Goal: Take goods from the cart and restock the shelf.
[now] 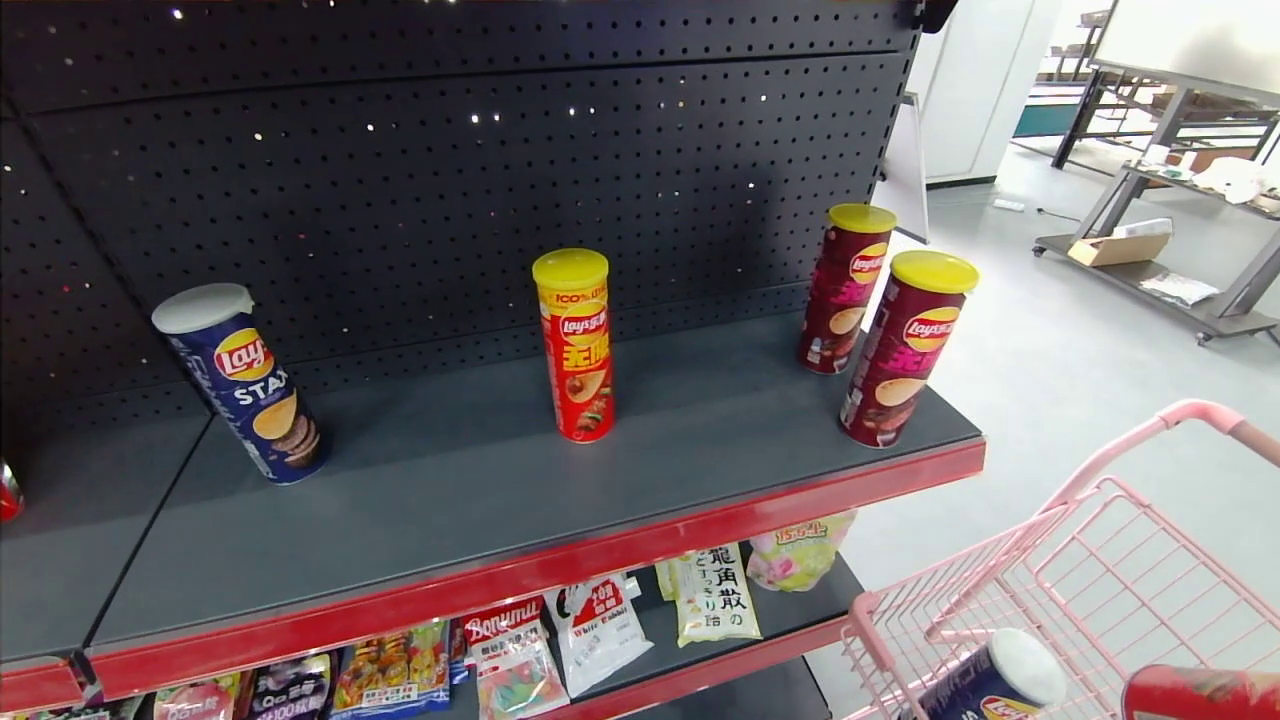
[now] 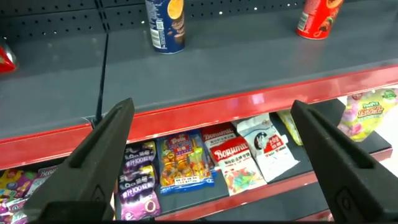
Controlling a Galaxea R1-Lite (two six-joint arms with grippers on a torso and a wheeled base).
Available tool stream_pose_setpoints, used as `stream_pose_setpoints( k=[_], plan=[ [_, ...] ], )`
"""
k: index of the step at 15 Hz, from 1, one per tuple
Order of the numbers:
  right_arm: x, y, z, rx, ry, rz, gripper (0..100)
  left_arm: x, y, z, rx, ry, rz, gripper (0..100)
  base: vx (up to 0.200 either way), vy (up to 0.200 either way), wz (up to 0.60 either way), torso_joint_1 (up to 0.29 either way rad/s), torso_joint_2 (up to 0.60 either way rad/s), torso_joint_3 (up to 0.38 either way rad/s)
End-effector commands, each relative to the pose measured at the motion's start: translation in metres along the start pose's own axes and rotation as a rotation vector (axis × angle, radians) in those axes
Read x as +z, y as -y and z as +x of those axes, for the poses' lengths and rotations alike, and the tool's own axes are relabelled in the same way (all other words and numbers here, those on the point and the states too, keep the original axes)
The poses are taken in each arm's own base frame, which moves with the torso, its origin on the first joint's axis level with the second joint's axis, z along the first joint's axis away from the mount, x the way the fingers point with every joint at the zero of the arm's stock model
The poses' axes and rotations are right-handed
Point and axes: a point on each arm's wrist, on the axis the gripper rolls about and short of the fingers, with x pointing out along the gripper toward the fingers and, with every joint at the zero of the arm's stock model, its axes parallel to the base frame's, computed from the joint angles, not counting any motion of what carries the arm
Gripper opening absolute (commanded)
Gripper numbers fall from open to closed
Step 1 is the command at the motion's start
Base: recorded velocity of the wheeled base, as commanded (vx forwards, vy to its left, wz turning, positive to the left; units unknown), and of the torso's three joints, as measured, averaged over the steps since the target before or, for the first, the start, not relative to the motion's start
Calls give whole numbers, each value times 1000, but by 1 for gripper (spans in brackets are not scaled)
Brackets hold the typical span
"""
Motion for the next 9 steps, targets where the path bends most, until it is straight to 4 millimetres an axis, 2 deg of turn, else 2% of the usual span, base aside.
stream_pose_setpoints(
  k=[1, 3, 4, 5, 6, 7, 9],
  plan=[
    [-1, 0, 1, 4, -6, 1, 0, 1, 0, 0, -1, -3, 4, 100, 0, 0, 0, 0, 0, 0],
    [-8, -1, 3, 2, -33, 3, 0, 4, 2, 0, -73, 8, 76, 100, 0, 0, 0, 0, 0, 0],
    [-12, -2, 4, 11, -47, 6, 0, 38, 3, -4, -136, 47, 77, 100, 0, 0, 0, 0, 0, 0],
    [-18, -3, 6, 16, -62, 7, 0, 106, 4, 17, -224, -12, -33, 100, 0, 0, 0, 0, 0, 0],
    [-19, -3, 7, 15, -68, 7, 0, 125, 5, 30, -263, -37, -54, 100, 0, 0, 0, 0, 0, 0],
    [-21, -4, 7, 16, -77, 8, 0, 131, 5, 40, -281, -68, -47, 100, 0, 0, 0, 0, 0, 0],
    [-22, -4, 8, 7, -82, 8, 0, 137, 10, 86, -398, -225, -13, 100, 0, 0, 0, 0, 0, 0]
  ],
)
